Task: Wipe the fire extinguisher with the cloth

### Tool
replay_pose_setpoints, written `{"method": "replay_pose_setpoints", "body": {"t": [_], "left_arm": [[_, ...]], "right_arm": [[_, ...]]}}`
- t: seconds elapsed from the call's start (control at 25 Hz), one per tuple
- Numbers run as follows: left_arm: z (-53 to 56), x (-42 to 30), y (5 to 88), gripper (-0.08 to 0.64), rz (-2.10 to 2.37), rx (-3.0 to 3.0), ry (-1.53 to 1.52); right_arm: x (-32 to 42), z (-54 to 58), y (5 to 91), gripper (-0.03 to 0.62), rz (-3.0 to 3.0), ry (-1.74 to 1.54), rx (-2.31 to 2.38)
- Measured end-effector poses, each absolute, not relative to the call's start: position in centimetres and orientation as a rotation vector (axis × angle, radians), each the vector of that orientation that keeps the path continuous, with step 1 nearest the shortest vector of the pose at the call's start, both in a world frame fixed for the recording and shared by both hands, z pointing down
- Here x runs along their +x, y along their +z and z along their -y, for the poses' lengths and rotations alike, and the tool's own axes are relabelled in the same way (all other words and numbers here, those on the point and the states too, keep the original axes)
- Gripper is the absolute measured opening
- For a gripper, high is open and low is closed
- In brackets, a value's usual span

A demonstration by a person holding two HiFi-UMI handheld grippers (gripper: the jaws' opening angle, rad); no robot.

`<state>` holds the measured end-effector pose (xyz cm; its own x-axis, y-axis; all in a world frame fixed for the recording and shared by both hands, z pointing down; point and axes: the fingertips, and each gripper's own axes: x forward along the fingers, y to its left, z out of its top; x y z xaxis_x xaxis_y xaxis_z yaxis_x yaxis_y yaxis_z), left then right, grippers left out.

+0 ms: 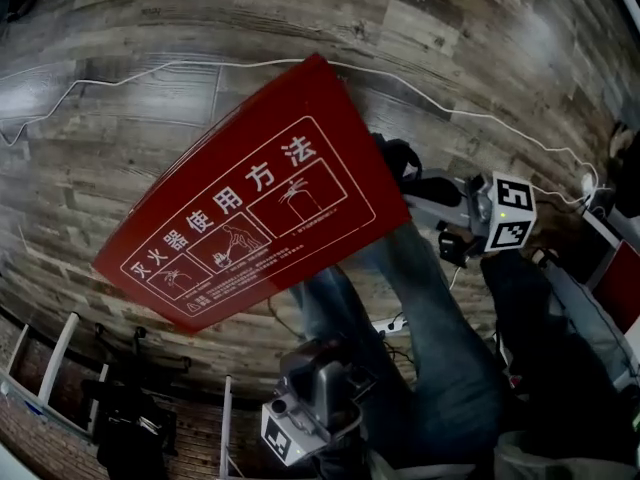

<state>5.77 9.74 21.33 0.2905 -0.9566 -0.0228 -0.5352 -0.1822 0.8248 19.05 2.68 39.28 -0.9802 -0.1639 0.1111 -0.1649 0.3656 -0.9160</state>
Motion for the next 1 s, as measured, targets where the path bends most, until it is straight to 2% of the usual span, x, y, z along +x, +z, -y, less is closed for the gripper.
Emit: {"method": "replay_pose_setpoints", "body": {"t": [0.12, 0.24, 0.52, 0.6, 0.68, 0.76, 0.88, 0.96, 1.0], "left_arm": [[-11.8, 3.8, 20.4, 0.006, 1.315, 1.853, -0.744], [-13.9, 1.4, 19.6, 0.006, 1.307, 1.878, -0.741], [-17.2, -4.3, 18.6, 0.006, 1.354, 1.874, -0.79], [-18.1, -5.7, 18.2, 0.006, 1.367, 1.869, -0.809], [-19.0, -7.1, 18.1, 0.006, 1.384, 1.866, -0.826], [-20.0, -8.6, 18.2, 0.006, 1.408, 1.856, -0.838], [-21.3, -11.2, 18.6, 0.006, 1.442, 1.848, -0.848], [-22.1, -12.4, 19.0, 0.006, 1.458, 1.85, -0.844], [-22.4, -12.8, 19.2, 0.006, 1.467, 1.848, -0.842]], "right_arm": [[20.4, -3.5, 34.3, 0.044, 2.693, 1.626, 0.401], [20.2, -3.3, 27.3, 0.044, 2.832, 1.368, 0.45], [5.8, -3.3, 11.4, 0.044, 3.184, 0.416, 0.302], [2.6, -3.2, 9.3, 0.044, 3.263, 0.23, 0.331], [0.3, -2.8, 11.5, 0.044, 3.179, 0.142, 0.35], [-1.3, -3.2, 17.0, 0.044, 2.948, 0.085, 0.315], [-1.0, -5.7, 25.2, 0.048, 2.473, -0.165, 0.243], [0.1, -6.5, 27.3, 0.096, 2.293, -0.265, 0.258], [0.6, -6.5, 27.3, 0.15, 2.28, -0.238, 0.286]]}}
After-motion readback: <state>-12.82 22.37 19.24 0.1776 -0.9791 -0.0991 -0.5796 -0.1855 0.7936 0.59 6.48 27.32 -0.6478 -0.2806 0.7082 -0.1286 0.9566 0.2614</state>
